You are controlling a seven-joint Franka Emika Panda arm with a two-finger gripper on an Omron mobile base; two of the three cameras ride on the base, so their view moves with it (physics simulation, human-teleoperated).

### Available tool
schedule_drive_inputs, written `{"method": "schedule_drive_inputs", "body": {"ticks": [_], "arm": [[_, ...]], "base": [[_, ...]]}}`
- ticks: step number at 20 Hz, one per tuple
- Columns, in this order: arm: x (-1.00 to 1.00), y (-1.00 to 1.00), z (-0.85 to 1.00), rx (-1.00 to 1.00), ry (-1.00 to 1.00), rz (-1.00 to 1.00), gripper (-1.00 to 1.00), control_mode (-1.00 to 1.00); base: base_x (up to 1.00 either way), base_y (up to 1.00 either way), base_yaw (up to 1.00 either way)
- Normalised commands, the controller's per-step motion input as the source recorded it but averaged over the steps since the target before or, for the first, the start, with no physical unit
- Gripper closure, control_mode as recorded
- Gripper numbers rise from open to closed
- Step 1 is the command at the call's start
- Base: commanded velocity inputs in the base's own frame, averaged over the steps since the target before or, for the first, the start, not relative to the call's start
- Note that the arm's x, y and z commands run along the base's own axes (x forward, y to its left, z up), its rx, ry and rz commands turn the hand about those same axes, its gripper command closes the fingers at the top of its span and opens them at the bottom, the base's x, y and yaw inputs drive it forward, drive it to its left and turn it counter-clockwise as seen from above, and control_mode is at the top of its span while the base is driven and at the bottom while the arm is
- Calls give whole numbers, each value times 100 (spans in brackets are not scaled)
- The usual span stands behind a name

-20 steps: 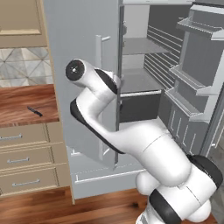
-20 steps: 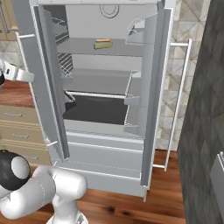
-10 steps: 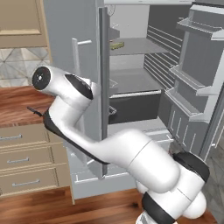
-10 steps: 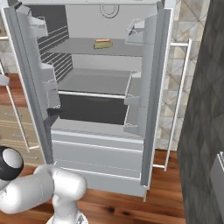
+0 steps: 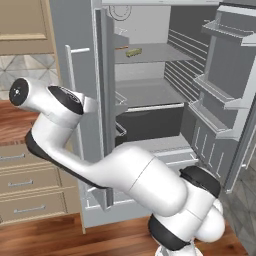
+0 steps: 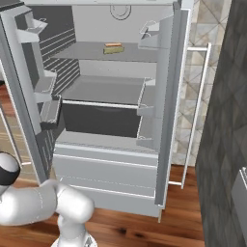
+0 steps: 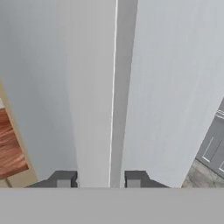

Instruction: Retrieve the butter from the fridge and place it on a plate on the dining table. Then retrieve the butter knife by the fridge and place it near the plate.

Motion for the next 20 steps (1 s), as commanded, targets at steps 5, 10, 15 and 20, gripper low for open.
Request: {"method": "schedule_drive_inputs", "body": {"ticks": [5,10,15,20], "arm": [[-9,4,0,0,0,0,-100,-100],[2,0,-6,-3,0,-2,-100,-100],[-29,1,-20,0,0,-9,-100,-100],[-36,-1,-23,0,0,-11,-100,-100]], "base": [[0,0,0],[0,0,0],[0,0,0],[0,0,0]]}}
